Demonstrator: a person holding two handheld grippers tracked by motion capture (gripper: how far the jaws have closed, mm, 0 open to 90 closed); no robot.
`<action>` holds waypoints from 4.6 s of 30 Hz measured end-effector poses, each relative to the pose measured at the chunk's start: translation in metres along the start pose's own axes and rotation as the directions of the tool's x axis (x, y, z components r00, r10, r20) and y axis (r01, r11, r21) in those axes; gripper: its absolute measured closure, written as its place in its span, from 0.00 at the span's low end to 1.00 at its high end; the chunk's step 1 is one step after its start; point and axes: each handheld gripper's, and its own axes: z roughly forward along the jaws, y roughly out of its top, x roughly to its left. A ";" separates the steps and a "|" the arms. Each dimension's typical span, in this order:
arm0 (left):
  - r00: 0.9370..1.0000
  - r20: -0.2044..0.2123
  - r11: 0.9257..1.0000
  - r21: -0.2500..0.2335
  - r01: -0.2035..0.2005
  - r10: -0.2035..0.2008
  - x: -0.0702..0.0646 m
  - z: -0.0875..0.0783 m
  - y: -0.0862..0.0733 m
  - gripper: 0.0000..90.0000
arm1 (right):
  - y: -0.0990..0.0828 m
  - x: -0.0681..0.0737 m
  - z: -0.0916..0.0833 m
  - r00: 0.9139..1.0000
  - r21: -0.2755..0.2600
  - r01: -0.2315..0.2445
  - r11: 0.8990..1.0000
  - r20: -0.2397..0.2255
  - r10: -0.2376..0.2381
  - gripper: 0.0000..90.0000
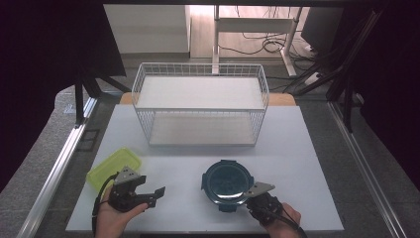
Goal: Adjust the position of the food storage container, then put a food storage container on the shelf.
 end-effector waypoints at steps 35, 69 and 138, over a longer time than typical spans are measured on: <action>0.999 -0.017 0.999 0.000 0.032 -0.032 0.010 -0.001 -0.001 0.22 | 0.062 0.002 0.042 0.995 -0.045 0.071 0.996 -0.070 -0.074 0.99; 0.998 -0.042 0.996 -0.069 0.051 -0.054 0.019 -0.015 -0.001 0.23 | 0.017 -0.054 -0.014 0.937 -0.280 -0.331 0.901 -0.213 0.278 0.30; 0.918 0.254 0.950 0.149 0.274 -0.304 0.010 0.094 0.049 0.11 | 0.075 -0.065 0.060 0.781 -0.136 -0.523 0.841 -0.472 0.409 0.17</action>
